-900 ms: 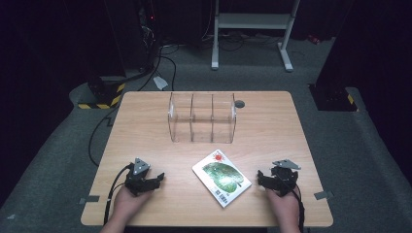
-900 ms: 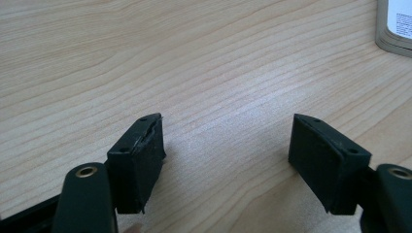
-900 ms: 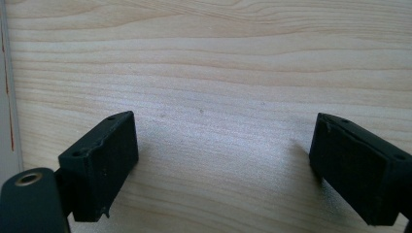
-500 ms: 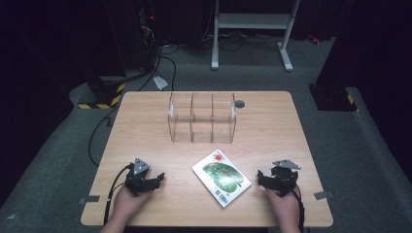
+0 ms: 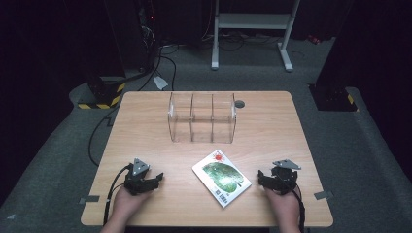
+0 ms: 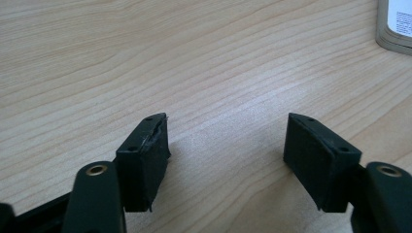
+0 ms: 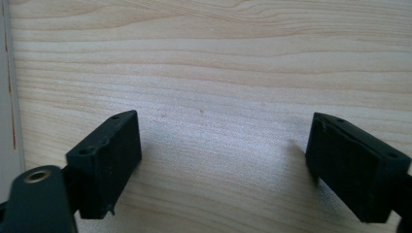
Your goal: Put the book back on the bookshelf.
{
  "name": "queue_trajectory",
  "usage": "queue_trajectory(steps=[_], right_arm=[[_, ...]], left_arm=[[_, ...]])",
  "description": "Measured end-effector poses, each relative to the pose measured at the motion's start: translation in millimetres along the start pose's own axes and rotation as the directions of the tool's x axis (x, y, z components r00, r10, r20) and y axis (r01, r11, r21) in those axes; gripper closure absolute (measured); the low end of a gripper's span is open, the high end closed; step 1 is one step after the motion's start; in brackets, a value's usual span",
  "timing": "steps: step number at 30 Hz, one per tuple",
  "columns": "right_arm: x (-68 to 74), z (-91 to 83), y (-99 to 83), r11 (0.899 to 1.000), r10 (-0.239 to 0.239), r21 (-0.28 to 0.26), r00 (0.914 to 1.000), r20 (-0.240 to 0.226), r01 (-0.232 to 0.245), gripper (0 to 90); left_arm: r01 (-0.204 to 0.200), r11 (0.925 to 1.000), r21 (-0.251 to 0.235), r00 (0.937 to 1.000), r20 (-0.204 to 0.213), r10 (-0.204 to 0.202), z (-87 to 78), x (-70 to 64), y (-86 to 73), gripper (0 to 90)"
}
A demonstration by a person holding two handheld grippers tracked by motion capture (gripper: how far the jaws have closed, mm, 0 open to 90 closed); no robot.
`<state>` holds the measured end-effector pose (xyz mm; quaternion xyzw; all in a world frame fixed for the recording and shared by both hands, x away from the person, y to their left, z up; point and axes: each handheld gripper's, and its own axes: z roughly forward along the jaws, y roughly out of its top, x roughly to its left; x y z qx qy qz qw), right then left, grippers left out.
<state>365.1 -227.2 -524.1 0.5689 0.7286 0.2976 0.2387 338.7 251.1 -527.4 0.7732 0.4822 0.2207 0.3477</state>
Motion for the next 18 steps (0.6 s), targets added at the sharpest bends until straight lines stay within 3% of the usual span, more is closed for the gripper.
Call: queue_trajectory(steps=[3, 6, 9, 18], right_arm=[[2.3, -3.6, -0.5, 0.999, -0.039, -0.023, 0.9991, 0.017, 0.039, 19.0], [4.8, -10.3, -0.5, 0.998, -0.038, -0.055, 0.9992, -0.010, 0.037, 22.5], [10.5, -18.7, -1.7, 0.996, -0.037, -0.083, 0.9988, -0.032, 0.034, 24.7], [26.9, -32.9, -9.9, 0.993, -0.068, -0.102, 0.9927, -0.099, 0.057, 32.1]], left_arm=[[-0.013, 0.9999, 0.010, 0.9997, 0.023, 0.013, -1.3, -1.5, 1.8, 39.5], [-0.040, 0.9991, 0.016, 0.9985, 0.038, 0.040, -1.7, -4.5, 4.5, 42.1], [-0.040, 0.9991, -0.015, 0.9977, 0.055, 0.040, -2.1, -8.0, 9.1, 42.6], [-0.053, 0.9971, -0.054, 0.9915, 0.116, 0.059, 6.7, -24.9, 22.9, 45.4]])
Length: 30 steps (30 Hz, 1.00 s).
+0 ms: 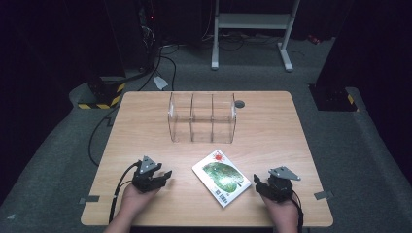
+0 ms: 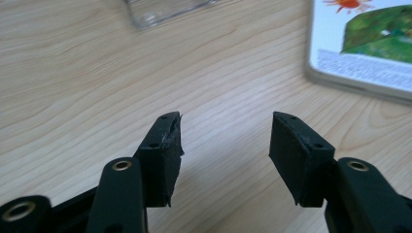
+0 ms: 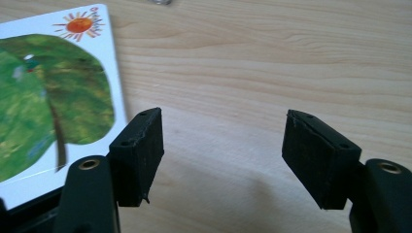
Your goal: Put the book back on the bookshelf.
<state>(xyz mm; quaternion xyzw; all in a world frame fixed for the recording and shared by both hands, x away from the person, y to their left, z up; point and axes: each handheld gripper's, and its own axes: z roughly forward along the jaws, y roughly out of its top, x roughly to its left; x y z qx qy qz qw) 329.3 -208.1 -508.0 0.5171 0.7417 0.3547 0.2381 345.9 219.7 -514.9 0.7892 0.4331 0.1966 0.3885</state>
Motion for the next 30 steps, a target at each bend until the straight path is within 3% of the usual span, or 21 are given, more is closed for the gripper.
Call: queue_trajectory(steps=[2, 12, 14, 17, 21, 25, 30], right_arm=[[3.8, -0.8, -1.9, 1.000, 0.005, 0.011, 0.9998, -0.020, -0.004, 33.9], [20.4, -9.3, -13.3, 0.999, -0.021, 0.045, 0.9996, -0.021, 0.022, 43.3], [21.5, -9.9, -14.7, 0.998, -0.015, 0.052, 0.9997, -0.022, 0.016, 43.9], [23.9, -13.4, -20.4, 0.998, -0.031, 0.061, 0.9992, -0.026, 0.033, 52.4], [26.5, -15.0, -24.6, 0.997, -0.032, 0.070, 0.9986, -0.043, 0.035, 55.8], [34.6, -16.5, -28.7, 0.995, -0.046, 0.082, 0.9977, -0.051, 0.050, 58.2], [39.1, -16.4, -29.5, 0.995, -0.058, 0.077, 0.9970, -0.052, 0.061, 58.9]], left_arm=[[-0.018, 0.9998, -0.007, 0.9997, 0.018, 0.018, 4.8, -6.0, 4.6, 45.6], [-0.063, 0.9977, -0.025, 0.9945, 0.083, 0.064, 27.6, -30.0, 19.9, 46.2], [-0.061, 0.9976, -0.034, 0.9930, 0.100, 0.064, 32.7, -34.3, 22.5, 46.0], [-0.047, 0.9982, -0.036, 0.9914, 0.121, 0.051, 41.8, -41.8, 27.3, 45.9], [-0.067, 0.9973, -0.029, 0.9869, 0.145, 0.070, 52.7, -54.0, 33.4, 45.5], [-0.052, 0.9984, -0.021, 0.9872, 0.150, 0.055, 60.3, -55.0, 35.8, 42.5], [-0.036, 0.9993, -0.008, 0.9830, 0.180, 0.037, 64.4, -53.6, 38.3, 40.8]])
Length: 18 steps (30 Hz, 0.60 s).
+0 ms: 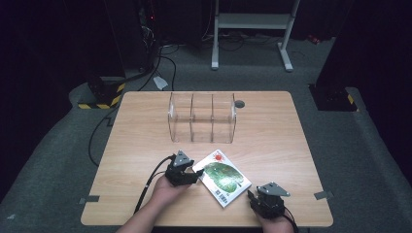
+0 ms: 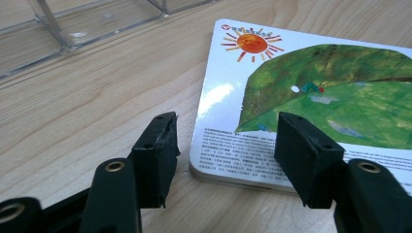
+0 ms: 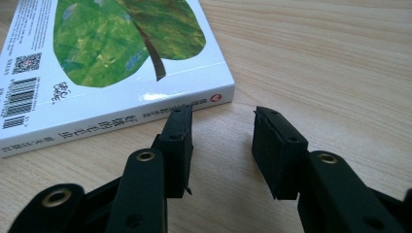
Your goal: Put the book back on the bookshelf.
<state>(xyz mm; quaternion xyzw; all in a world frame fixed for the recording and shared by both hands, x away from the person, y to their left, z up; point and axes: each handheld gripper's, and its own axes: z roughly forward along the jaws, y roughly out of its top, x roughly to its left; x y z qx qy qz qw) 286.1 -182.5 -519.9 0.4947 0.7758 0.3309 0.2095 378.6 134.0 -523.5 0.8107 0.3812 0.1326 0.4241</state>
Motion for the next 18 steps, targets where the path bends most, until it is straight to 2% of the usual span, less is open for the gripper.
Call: queue_trajectory(steps=[4, 8, 9, 13, 18], right_arm=[[2.5, 1.6, 0.5, 1.000, -0.010, -0.007, 0.9999, -0.012, 0.010, 59.7], [5.9, 3.8, 2.3, 1.000, -0.014, -0.006, 0.9997, -0.019, 0.014, 60.2], [6.0, 4.8, 3.1, 1.000, -0.028, -0.011, 0.9994, -0.018, 0.028, 61.8], [3.4, 7.4, 5.7, 1.000, -0.002, -0.012, 0.9995, -0.031, 0.002, 62.6], [3.5, 13.3, 13.2, 1.000, 0.000, -0.002, 0.9999, -0.014, 0.000, 63.8]], left_arm=[[0.009, 0.9999, 0.006, 0.9997, 0.024, -0.009, 0.3, -1.4, -0.1, 41.1], [-0.002, 1.0000, 0.002, 0.9999, 0.010, 0.002, -2.1, -5.7, -2.4, 41.0], [-0.002, 1.0000, 0.006, 1.0000, 0.006, 0.002, -3.6, -7.2, -3.2, 41.0], [-0.008, 0.9999, 0.007, 1.0000, -0.002, 0.008, -9.0, -9.2, -7.3, 41.0], [0.007, 0.9999, 0.007, 1.0000, 0.002, -0.007, -17.9, -11.6, -14.9, 41.3]])
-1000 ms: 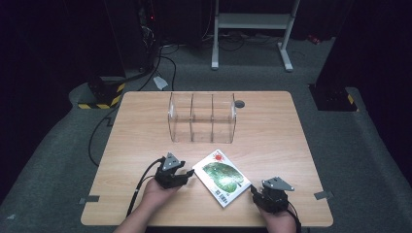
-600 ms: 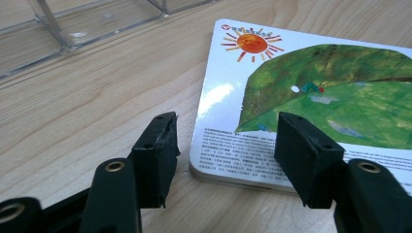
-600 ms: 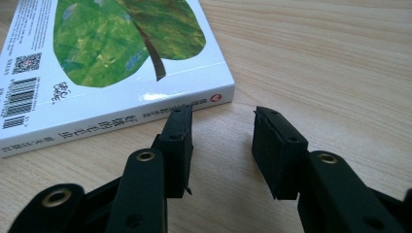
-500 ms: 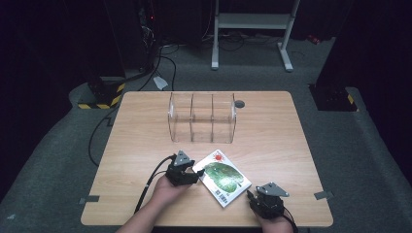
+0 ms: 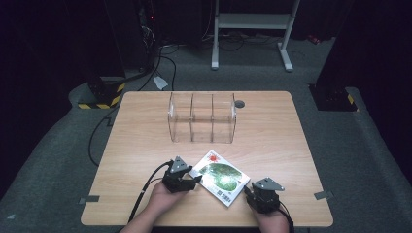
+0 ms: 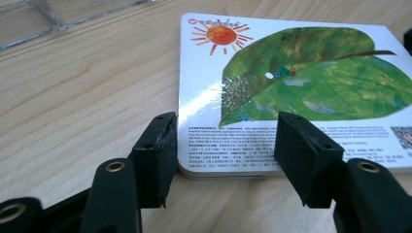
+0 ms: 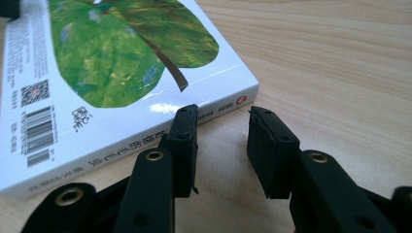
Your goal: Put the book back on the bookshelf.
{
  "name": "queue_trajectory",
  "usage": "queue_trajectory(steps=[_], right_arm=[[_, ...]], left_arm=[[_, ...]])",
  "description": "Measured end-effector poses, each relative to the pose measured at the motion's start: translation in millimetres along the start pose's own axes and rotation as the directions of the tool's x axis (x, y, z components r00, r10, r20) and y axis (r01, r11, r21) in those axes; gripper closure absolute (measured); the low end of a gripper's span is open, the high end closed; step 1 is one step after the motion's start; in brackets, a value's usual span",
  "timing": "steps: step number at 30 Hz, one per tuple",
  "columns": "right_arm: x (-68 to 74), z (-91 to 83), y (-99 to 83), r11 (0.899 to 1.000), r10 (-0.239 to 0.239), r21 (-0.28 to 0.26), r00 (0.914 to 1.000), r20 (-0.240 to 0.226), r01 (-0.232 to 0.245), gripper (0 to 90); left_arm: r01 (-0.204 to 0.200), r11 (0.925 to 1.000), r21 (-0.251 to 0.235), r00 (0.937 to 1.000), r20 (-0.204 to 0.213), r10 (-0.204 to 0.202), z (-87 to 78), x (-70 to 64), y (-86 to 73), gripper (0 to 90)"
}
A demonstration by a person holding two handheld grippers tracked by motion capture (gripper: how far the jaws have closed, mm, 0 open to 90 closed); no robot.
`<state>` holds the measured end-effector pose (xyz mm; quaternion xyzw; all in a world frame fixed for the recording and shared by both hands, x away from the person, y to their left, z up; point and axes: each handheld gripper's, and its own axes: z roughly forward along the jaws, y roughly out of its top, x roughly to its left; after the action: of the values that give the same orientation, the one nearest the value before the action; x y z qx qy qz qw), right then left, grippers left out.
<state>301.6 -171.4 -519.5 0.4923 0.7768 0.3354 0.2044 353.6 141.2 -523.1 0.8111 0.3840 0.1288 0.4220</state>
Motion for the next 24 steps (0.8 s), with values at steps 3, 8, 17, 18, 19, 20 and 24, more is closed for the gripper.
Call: queue_trajectory(steps=[3, 8, 17, 18, 19, 20, 24], right_arm=[[1.1, 5.3, 6.1, 1.000, -0.004, 0.004, 0.9998, 0.019, 0.004, 64.9], [4.6, 17.0, 18.6, 1.000, -0.014, 0.012, 0.9990, 0.042, 0.014, 65.2], [11.0, 39.4, 38.6, 0.999, -0.042, 0.017, 0.9978, 0.050, 0.041, 64.7], [11.2, 41.6, 40.7, 0.999, -0.050, 0.016, 0.9976, 0.049, 0.049, 64.6], [11.8, 42.9, 41.9, 0.999, -0.051, 0.016, 0.9974, 0.050, 0.051, 64.5], [12.4, 44.0, 42.7, 0.999, -0.052, 0.014, 0.9975, 0.048, 0.052, 64.5], [10.8, 46.3, 44.1, 0.998, -0.065, 0.009, 0.9966, 0.050, 0.065, 59.4]], left_arm=[[0.001, 1.0000, 0.003, 1.0000, -0.001, -0.001, -7.2, -1.3, -5.8, 41.3], [-0.003, 0.9998, 0.018, 1.0000, -0.005, 0.003, -20.9, -3.4, -16.8, 42.5], [-0.016, 0.9990, 0.042, 0.9997, -0.016, 0.017, -40.2, -9.8, -34.8, 45.4], [-0.019, 0.9988, 0.044, 0.9997, -0.014, 0.020, -41.6, -9.4, -35.7, 45.6], [-0.012, 0.9991, 0.042, 0.9998, -0.012, 0.012, -42.5, -9.3, -36.5, 46.1], [-0.005, 0.9992, 0.040, 1.0000, -0.008, 0.005, -43.0, -9.4, -37.0, 46.5], [0.000, 0.9994, 0.035, 1.0000, -0.004, 0.000, -45.3, -8.4, -36.9, 47.2]])
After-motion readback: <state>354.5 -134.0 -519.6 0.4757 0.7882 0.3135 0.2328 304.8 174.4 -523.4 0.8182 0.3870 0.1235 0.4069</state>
